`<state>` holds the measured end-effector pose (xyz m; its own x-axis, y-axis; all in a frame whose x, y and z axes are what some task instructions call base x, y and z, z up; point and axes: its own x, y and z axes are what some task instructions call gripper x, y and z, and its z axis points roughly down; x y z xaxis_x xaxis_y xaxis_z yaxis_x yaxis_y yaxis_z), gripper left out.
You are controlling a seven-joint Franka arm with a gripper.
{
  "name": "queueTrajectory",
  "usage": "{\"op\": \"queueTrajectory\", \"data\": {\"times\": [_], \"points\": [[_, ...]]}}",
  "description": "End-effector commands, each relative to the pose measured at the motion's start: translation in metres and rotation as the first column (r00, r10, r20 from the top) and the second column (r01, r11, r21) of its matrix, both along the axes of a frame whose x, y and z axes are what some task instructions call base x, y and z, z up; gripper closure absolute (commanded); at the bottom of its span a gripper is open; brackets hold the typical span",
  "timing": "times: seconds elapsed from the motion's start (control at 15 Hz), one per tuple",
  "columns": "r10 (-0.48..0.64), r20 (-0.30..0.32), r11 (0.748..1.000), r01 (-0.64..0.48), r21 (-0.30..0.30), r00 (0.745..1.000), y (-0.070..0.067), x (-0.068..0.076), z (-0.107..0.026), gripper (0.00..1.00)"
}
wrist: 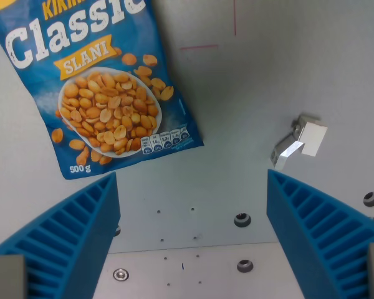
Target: Move in gripper negative z
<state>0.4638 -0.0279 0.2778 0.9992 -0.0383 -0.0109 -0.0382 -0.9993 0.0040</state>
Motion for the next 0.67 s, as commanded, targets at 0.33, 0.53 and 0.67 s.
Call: {"op": "queueTrajectory", "data": {"times": [0.33,0.53,0.67], "points": [[0.0,0.004,1.0,0.0,0.0,1.0,0.0,0.0,0.027,0.0],[0.0,0.004,1.0,0.0,0.0,1.0,0.0,0.0,0.042,0.0],[0.0,0.004,1.0,0.0,0.0,1.0,0.0,0.0,0.052,0.0]]}}
